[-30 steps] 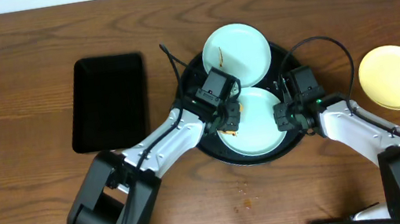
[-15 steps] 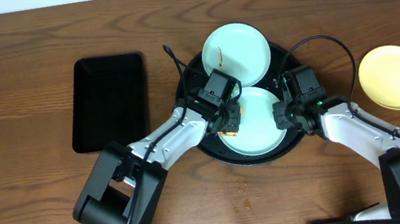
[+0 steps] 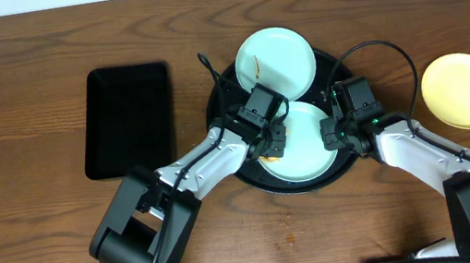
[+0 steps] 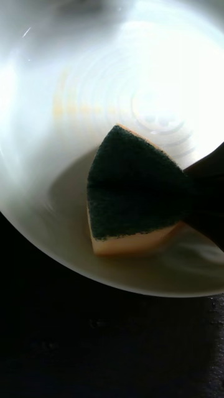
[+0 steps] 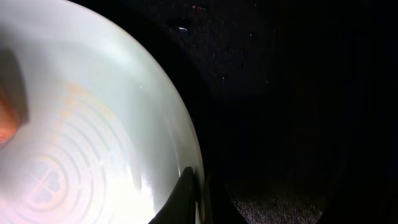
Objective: Clean dirty plates on tray and stack at the side
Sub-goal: 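Wipe the lower blue plate's stain with the sponge in the left gripper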
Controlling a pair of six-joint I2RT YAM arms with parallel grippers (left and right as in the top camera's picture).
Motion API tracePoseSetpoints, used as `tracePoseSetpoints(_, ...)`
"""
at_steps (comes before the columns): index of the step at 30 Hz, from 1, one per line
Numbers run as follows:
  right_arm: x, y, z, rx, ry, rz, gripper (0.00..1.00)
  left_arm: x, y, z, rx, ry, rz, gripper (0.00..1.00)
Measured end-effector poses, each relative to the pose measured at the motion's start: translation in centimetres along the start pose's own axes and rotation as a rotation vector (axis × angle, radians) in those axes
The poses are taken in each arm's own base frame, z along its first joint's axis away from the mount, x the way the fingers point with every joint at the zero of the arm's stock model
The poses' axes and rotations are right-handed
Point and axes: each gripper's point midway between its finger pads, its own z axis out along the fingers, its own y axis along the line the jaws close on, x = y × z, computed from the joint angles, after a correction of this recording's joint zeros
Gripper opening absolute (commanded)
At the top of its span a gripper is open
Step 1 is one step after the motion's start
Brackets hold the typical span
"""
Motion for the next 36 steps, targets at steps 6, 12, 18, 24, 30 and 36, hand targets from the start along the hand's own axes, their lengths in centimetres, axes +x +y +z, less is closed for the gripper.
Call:
tracePoseSetpoints(6,0.0,0.0,0.0,0.000,0.001,0.000,0.01,0.1,0.0,0.3,-0.001,0.003,0.000,0.07)
tracePoseSetpoints(12,0.0,0.0,0.0,0.000,0.002,0.000,0.01,0.1,-0.2,0.5,0.013,0.013,-0.013,0.07)
tracePoseSetpoints(18,0.0,0.0,0.0,0.000,0.001,0.000,0.01,0.3,-1.2,0.6,0.081,0.037,-0.029,0.07)
tracePoseSetpoints(24,0.0,0.0,0.0,0.000,0.002,0.000,0.01,1.0,-2.5,0.7,0.122,0.062,-0.015,0.07)
tracePoseSetpoints(30,0.1,0.0,0.0,0.000,0.002,0.000,0.01,2.6,-5.4,0.9,0.156,0.087,0.045,0.07)
tracePoseSetpoints(36,0.1,0.0,0.0,-0.001,0.002,0.000,0.01,3.5,-7.3,0.6,0.188,0.105,0.068,0.08)
